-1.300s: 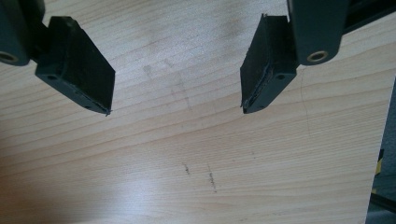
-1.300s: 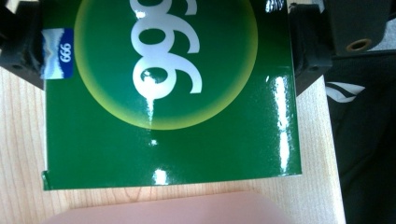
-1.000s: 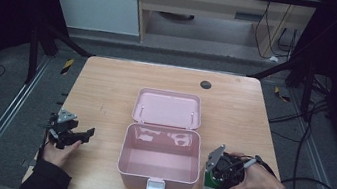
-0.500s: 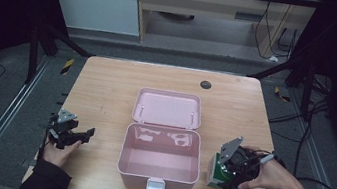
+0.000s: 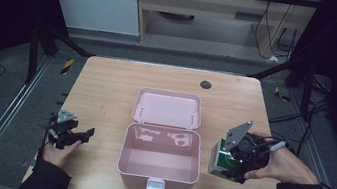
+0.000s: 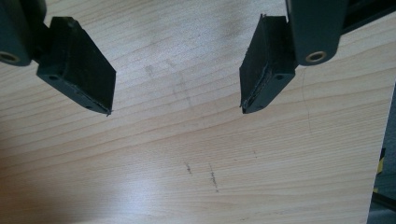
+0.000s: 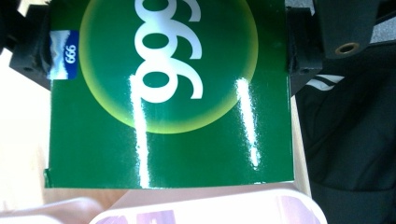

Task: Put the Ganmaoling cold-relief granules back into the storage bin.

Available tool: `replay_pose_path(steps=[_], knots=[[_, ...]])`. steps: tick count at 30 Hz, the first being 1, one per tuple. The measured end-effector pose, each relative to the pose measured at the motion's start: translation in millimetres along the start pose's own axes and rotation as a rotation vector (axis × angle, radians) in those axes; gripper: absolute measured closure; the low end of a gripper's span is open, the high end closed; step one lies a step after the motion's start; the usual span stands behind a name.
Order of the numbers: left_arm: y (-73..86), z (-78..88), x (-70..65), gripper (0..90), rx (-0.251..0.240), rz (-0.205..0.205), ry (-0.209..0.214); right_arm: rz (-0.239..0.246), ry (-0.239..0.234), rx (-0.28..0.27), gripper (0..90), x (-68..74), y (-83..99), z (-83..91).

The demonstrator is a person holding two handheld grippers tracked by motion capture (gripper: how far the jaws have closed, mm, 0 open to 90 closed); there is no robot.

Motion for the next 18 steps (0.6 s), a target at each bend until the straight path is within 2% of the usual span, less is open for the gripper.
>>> replay_pose_path(steps=[11, 18], knots=[[0.2, -0.2, -0.2, 26.1, 0.003, -0.004, 0.001, 0.040, 0.028, -0.009, 16.4, -2.4, -32.9, 34.4], [0.2, -0.1, 0.0, 26.1, 0.003, -0.004, 0.001, 0.050, 0.023, -0.005, 16.4, -1.7, -46.8, 40.9]])
Point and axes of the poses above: each handheld gripper's, and its own axes: z roughly backward along the jaws, y roughly out of its underside, x roughly to its left, the point moved 4 cm from there along -z, roughly forward along the jaws, and after that the axes turned 4 degrees about -y, right-handed, at the moved point
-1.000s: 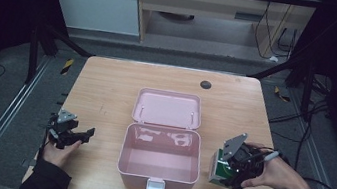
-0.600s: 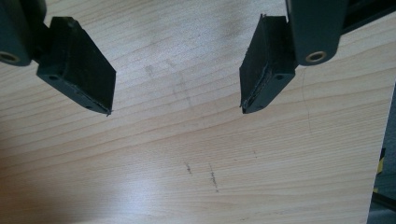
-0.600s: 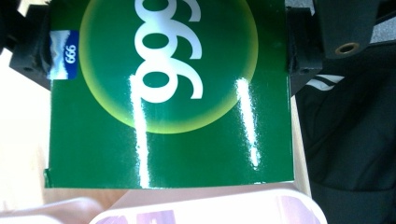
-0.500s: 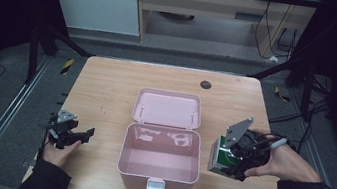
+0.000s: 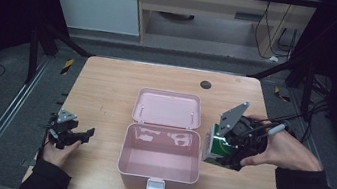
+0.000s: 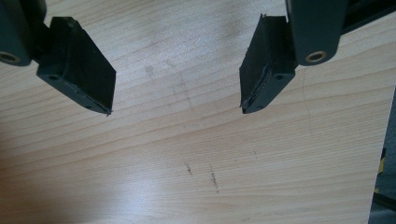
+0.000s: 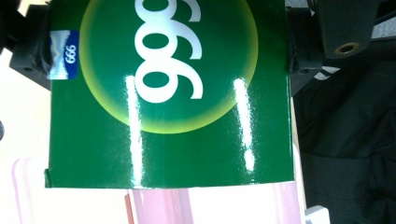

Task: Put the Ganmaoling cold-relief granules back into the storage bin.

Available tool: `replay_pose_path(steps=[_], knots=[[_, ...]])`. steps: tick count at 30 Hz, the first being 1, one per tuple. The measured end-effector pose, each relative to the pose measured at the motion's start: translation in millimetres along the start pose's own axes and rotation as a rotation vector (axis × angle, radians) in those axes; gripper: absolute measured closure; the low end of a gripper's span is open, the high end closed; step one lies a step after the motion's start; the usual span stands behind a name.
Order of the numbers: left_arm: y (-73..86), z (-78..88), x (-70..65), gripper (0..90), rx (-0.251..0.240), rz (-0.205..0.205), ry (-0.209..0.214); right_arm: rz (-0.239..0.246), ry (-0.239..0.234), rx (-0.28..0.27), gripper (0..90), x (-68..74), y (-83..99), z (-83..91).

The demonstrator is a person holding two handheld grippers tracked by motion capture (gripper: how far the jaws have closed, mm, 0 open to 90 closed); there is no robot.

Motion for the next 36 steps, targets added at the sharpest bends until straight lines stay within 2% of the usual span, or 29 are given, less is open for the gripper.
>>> replay_pose_path(steps=[8, 17, 25, 36], knots=[[-0.1, -0.1, 0.1, 26.1, -0.001, 0.002, 0.001, 0.019, -0.009, -0.001, 16.4, -0.9, -15.9, -0.5], [-0.3, -0.1, 0.2, 26.1, -0.002, 0.001, 0.001, 0.026, -0.040, 0.015, 16.3, -0.1, -39.4, -18.7], [-0.7, 0.3, 0.5, 26.1, -0.005, 0.002, 0.001, 0.030, -0.061, 0.012, 16.3, -1.4, -51.5, -29.9], [-1.1, 0.7, 0.5, 26.1, -0.005, 0.000, -0.001, 0.045, -0.063, 0.008, 16.2, -0.3, -61.8, -37.6]])
Point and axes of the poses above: each handheld gripper's, and its own axes: z roughly backward along the jaws, y roughly out of its underside, x roughly to its left, the point moved 4 cm from there along -z, roughly forward along the jaws, and after that the axes turned 4 degrees about -y, right-handed, at the moved point
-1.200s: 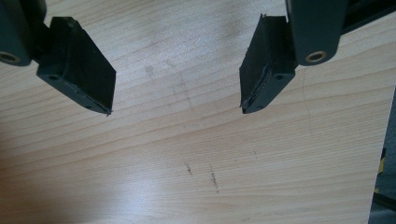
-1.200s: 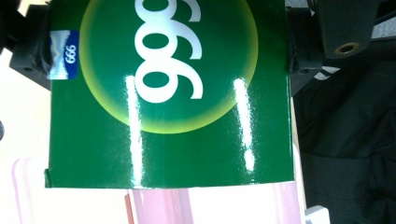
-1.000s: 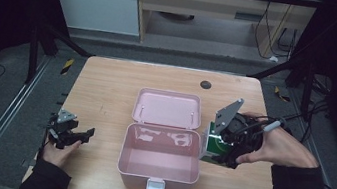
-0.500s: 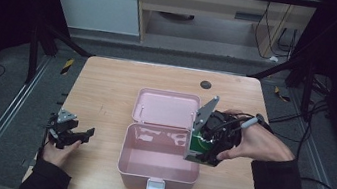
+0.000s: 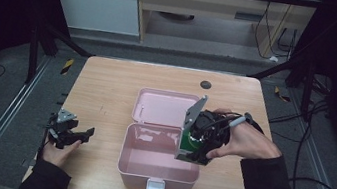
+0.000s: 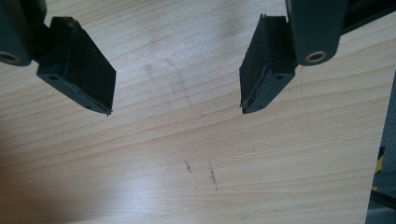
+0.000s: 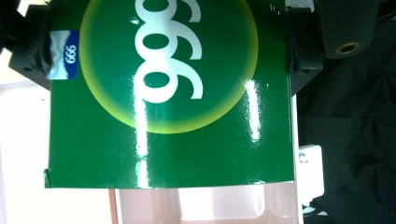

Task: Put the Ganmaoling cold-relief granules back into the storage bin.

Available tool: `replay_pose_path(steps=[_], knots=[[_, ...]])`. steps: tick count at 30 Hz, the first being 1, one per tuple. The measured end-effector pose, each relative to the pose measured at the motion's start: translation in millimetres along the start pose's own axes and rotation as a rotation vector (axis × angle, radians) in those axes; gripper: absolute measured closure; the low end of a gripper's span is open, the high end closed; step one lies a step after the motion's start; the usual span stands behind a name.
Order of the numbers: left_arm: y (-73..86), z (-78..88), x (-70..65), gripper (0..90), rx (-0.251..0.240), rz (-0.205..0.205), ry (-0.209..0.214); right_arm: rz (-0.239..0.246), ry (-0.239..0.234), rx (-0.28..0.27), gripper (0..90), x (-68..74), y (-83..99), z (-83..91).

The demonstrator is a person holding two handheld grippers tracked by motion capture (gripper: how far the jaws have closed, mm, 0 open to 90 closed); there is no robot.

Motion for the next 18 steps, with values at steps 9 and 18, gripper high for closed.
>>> replay_pose_path(steps=[9, 18], knots=[[-0.8, 0.5, -0.2, 26.1, -0.005, 0.000, 0.000, 0.015, -0.015, -0.006, 16.2, -0.9, -13.7, -9.5], [-1.0, 0.8, 0.1, 26.1, -0.006, 0.000, -0.001, 0.016, -0.020, 0.007, 16.1, -1.9, -19.6, -22.9]])
Point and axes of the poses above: each handheld gripper's, and its own axes: z roughly backward along the jaws, y roughly out of its underside, x roughly to its left, the point moved 4 cm from there along -z, roughly forward along the jaws, and after that the axes turned 4 degrees about -y, right-handed, at the moved point
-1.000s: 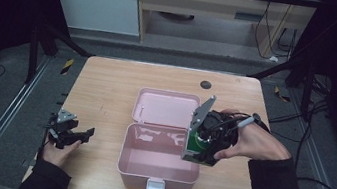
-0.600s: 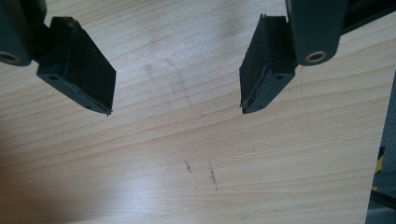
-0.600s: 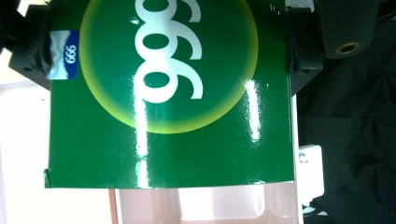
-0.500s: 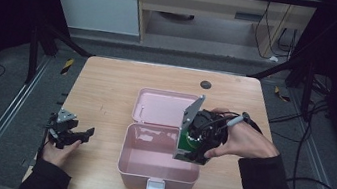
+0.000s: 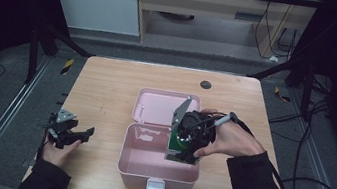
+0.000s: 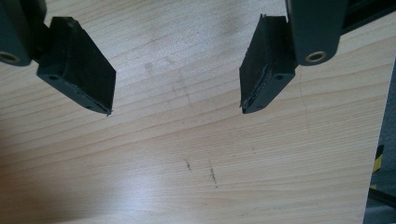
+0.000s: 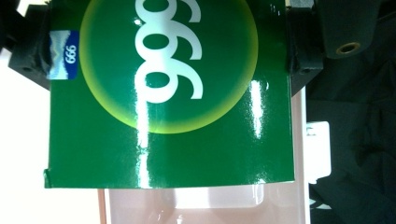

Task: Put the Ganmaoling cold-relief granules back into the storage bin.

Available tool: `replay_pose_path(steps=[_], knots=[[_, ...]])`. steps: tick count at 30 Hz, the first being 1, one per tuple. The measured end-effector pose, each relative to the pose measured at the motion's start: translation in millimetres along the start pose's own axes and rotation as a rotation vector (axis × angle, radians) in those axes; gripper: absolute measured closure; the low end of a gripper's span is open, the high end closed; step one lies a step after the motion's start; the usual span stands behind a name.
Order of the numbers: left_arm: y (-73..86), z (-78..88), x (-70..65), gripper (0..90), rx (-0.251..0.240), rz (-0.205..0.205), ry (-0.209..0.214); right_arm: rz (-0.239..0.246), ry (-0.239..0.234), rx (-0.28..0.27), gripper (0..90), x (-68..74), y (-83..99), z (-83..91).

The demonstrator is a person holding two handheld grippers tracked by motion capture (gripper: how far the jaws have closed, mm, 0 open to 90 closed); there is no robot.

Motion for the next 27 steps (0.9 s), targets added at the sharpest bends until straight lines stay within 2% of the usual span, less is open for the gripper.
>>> replay_pose_path(steps=[5, 9, 12, 18, 27], knots=[[-0.1, 0.5, 0.3, 26.1, -0.002, 0.002, 0.000, 0.011, 0.003, 0.020, 16.0, -0.6, -1.6, -9.1], [-0.1, 0.4, 0.4, 26.1, -0.002, 0.001, 0.000, 0.007, -0.017, 0.019, 16.0, -0.5, 0.5, -18.0], [-0.1, 0.3, 0.5, 26.1, -0.002, 0.002, 0.000, 0.009, -0.016, 0.043, 16.0, -1.1, 5.2, -25.9], [-0.1, 0.6, 0.9, 26.1, -0.001, 0.000, -0.001, 0.007, -0.034, 0.036, 16.0, -0.3, 6.2, -33.8], [-0.3, 0.8, 0.8, 26.1, -0.002, 0.000, -0.001, 0.025, -0.051, 0.079, 15.9, 1.3, 8.9, -51.1]])
Point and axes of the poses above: each handheld gripper's, and its own axes: z roughly backward along the jaws, y roughly out of its underside, x roughly to its left, the point moved 4 cm from there along -z, roughly forward along the jaws, and after that the axes turned 4 degrees about -y, right-handed, at the moved point
